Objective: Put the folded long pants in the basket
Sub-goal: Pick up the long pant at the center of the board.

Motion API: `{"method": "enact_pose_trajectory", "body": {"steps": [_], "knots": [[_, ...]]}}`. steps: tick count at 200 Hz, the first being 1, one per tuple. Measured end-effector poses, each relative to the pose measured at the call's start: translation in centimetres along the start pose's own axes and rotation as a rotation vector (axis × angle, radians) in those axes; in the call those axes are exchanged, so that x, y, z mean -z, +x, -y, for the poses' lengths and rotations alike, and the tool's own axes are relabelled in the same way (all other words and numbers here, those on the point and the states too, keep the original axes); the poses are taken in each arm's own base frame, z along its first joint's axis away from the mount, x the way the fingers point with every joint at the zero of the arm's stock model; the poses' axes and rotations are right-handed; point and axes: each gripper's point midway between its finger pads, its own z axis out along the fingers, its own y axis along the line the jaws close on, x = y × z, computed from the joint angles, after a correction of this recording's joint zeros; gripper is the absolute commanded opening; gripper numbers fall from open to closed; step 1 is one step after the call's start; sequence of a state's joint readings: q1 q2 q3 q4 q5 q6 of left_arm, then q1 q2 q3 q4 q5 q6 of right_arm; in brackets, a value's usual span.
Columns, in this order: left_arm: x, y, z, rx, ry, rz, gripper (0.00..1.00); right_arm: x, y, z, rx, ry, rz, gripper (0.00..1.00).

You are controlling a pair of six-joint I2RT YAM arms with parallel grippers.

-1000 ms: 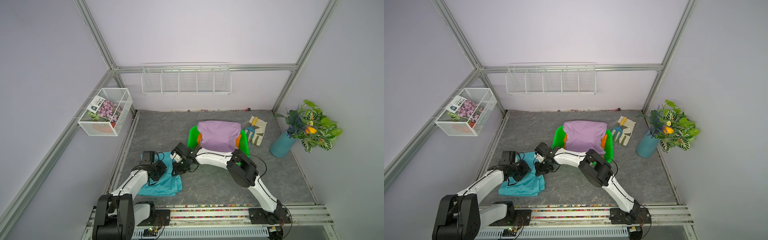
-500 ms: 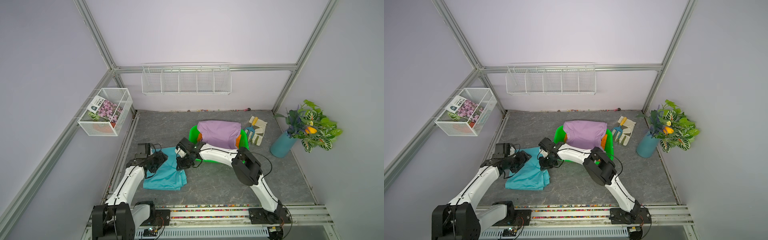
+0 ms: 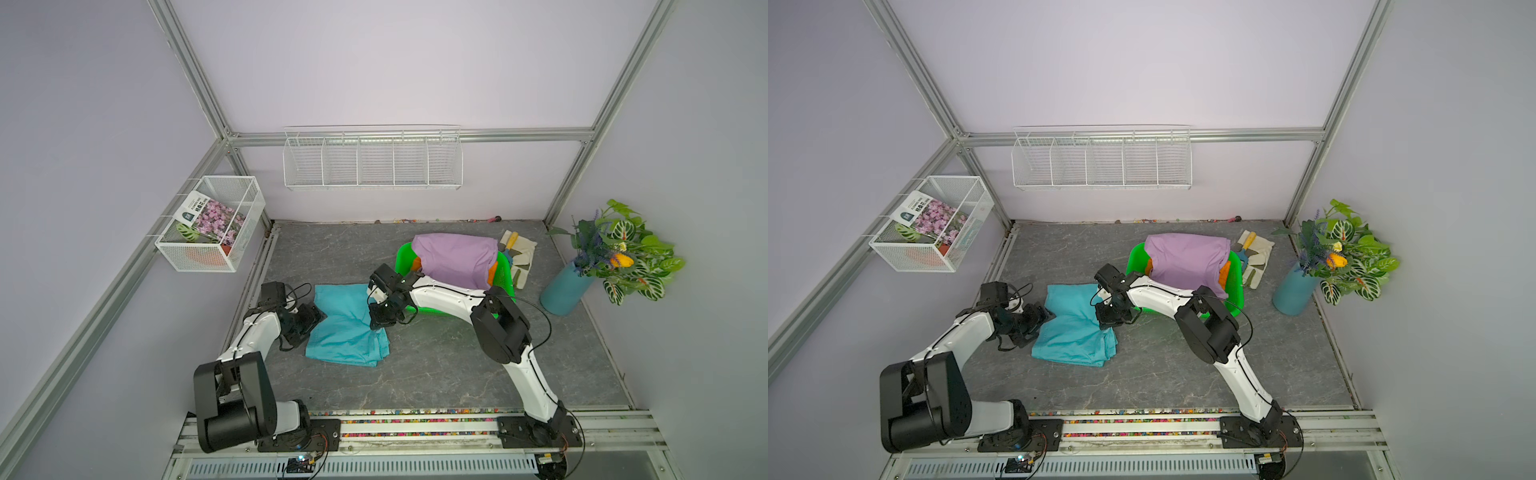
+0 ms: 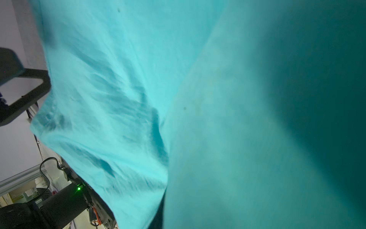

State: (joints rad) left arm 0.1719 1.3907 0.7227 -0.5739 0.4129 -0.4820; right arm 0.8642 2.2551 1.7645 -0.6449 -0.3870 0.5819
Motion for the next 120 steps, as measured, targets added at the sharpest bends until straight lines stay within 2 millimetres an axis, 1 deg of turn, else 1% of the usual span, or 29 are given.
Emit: {"method": "enact_pose_trajectory", "body": {"steps": [20, 49, 86, 114, 120], "knots": [[-0.1, -1.1, -0.1, -0.022, -0.031, 0.013, 0.81, -0.1, 0.1, 0.0, 0.001, -0.006, -0.002, 0.0], [-0.4, -2.6, 0.5, -0.052, -0.024, 0.036, 0.79, -0.3, 0.1, 0.0, 0.003, -0.014, 0.0, 0.0], [-2.3, -1.8, 0.5, -0.048, 0.007, -0.027, 0.78, -0.3, 0.0, -0.3, 0.008, -0.033, 0.005, 0.0], [-3.0, -1.6, 1.7, -0.097, 0.012, -0.04, 0.77, -0.3, -0.2, -0.6, 0.01, -0.045, 0.012, 0.0], [-3.2, -1.5, 2.1, -0.111, 0.015, -0.046, 0.75, -0.3, -0.3, -0.7, 0.011, -0.047, 0.015, 0.0]]}}
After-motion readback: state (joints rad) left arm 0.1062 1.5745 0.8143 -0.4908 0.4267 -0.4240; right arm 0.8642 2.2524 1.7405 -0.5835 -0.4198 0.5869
